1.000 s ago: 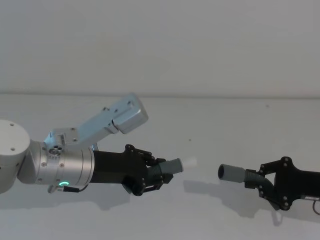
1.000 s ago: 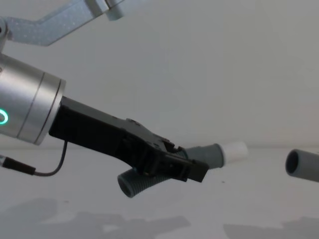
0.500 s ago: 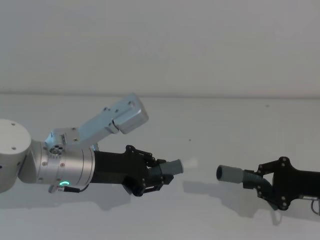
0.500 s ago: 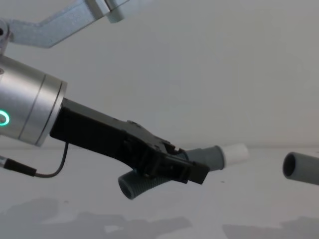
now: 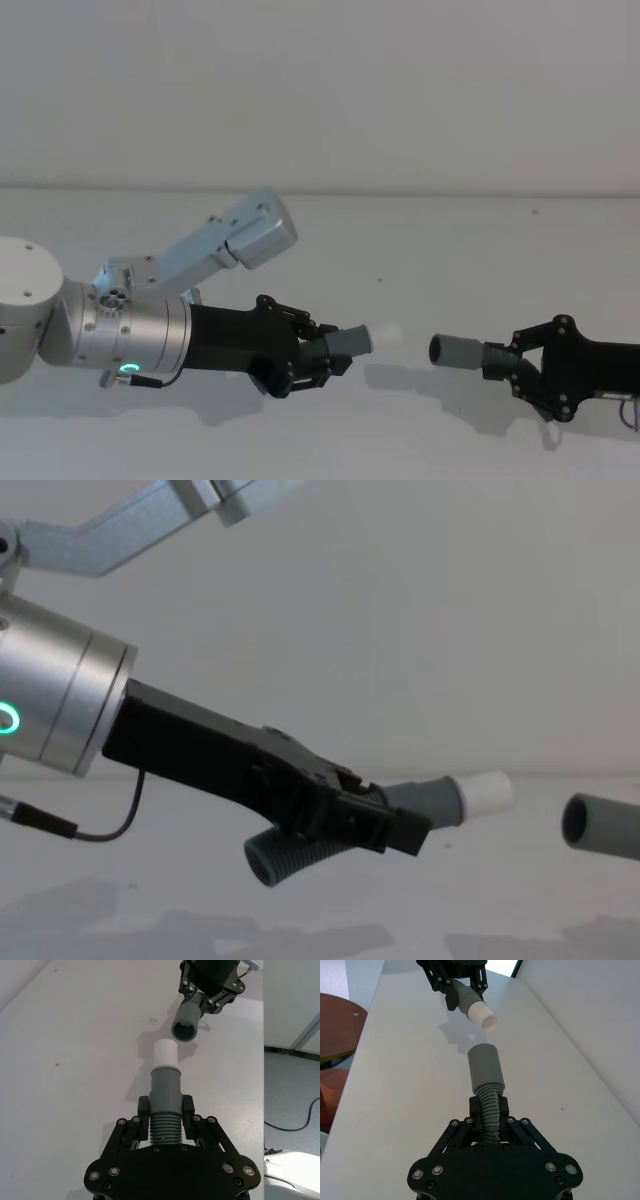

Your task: Use both hands to pick up one end of the pipe from the table, align the ends, and insert them.

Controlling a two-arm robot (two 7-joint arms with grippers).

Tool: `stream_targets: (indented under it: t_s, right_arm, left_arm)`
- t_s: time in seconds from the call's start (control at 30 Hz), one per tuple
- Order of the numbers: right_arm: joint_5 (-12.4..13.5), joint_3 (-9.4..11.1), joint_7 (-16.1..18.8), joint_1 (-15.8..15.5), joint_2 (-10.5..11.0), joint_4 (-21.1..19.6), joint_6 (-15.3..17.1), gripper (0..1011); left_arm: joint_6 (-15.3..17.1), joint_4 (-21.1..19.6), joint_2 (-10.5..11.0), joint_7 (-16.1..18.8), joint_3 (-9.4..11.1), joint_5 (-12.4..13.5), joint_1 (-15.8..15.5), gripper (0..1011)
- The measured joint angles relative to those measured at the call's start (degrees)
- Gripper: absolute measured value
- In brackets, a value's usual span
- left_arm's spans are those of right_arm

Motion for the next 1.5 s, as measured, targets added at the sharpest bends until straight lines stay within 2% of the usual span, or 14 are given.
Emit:
stream_targets:
  t_s: [0.57,1.5]
  right_arm:
    - [-0.50,-0.99,-0.37,0.58,0.75,-0.56,0.01,164]
    - [-2.99,-3.05,-2.21,1.40,1.93,-2.80,0.04,164]
  left_arm:
    - [0.53,-0.05,0.72,-0.51,0.53,-1.72,-0.07,369]
    - [2.32,0.83,0.74,-0.32,1.81,-3.71,-1.25,369]
